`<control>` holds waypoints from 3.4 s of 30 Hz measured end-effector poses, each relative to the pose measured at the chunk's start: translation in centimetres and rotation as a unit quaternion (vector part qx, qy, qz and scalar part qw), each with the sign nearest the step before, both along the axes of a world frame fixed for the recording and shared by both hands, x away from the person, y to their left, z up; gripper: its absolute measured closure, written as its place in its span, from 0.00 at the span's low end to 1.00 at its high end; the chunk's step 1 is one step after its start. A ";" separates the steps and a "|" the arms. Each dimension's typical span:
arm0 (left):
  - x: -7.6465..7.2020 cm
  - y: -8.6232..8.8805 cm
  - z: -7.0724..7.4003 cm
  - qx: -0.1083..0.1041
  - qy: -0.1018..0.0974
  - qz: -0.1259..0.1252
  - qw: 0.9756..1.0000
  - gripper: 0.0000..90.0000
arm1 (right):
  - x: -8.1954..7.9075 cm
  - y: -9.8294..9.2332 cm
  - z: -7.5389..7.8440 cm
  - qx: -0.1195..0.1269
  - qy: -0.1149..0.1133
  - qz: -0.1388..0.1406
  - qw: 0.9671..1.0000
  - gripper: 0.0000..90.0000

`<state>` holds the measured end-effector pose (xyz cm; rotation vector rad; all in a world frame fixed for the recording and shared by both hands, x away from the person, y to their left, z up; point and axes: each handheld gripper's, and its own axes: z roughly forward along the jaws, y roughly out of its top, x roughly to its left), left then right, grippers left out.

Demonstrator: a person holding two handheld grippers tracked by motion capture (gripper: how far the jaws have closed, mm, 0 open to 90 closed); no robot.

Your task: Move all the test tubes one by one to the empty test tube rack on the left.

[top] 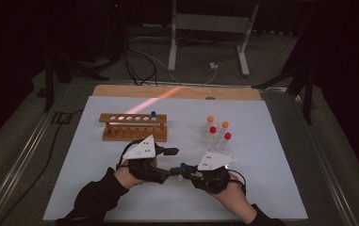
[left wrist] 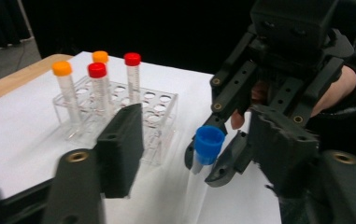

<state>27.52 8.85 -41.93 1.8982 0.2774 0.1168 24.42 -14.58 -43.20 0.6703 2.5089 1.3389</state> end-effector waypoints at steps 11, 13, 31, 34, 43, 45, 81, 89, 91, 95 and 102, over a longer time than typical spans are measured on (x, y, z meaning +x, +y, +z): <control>-0.2 -0.9 -0.6 0.021 -0.013 -0.011 1.000 0.67 | 0.0 0.0 0.1 0.000 -0.001 0.001 1.000 0.86; -0.2 -1.0 -0.7 0.023 -0.016 -0.011 1.000 0.72 | 0.0 0.0 0.1 0.000 0.000 0.000 1.000 0.86; -0.1 -0.9 -0.4 0.022 -0.018 -0.009 1.000 0.85 | 0.0 -0.2 0.1 0.011 -0.007 0.003 1.000 0.75; 0.0 -0.5 -0.1 0.021 -0.019 -0.004 1.000 0.85 | -0.1 -0.3 0.1 0.015 -0.012 0.000 1.000 0.67; 1.1 1.6 1.0 0.022 -0.026 0.038 0.999 0.86 | -0.1 -0.6 0.4 0.037 -0.016 0.002 0.999 0.32; 1.4 2.2 1.3 0.024 -0.028 0.051 0.998 0.86 | -0.1 -0.6 0.5 0.040 -0.012 0.001 0.999 0.25; 9.3 9.0 5.6 0.011 -0.057 0.223 0.973 0.86 | 0.2 -1.3 0.7 0.056 -0.019 0.004 0.998 0.00; 11.6 9.2 4.9 0.001 -0.052 0.257 0.965 0.86 | 0.2 -1.3 0.6 0.057 -0.016 0.005 0.998 0.00; 12.0 9.1 4.6 -0.002 -0.050 0.260 0.964 0.86 | 0.2 -1.4 0.6 0.057 -0.017 0.004 0.998 0.00; 12.8 8.6 3.6 0.000 -0.047 0.267 0.962 0.86 | 0.3 -1.4 0.6 0.058 -0.014 0.004 0.998 0.00; 13.9 8.4 1.9 0.008 -0.037 0.280 0.959 0.86 | 0.2 -1.5 0.6 0.058 -0.015 0.006 0.998 0.00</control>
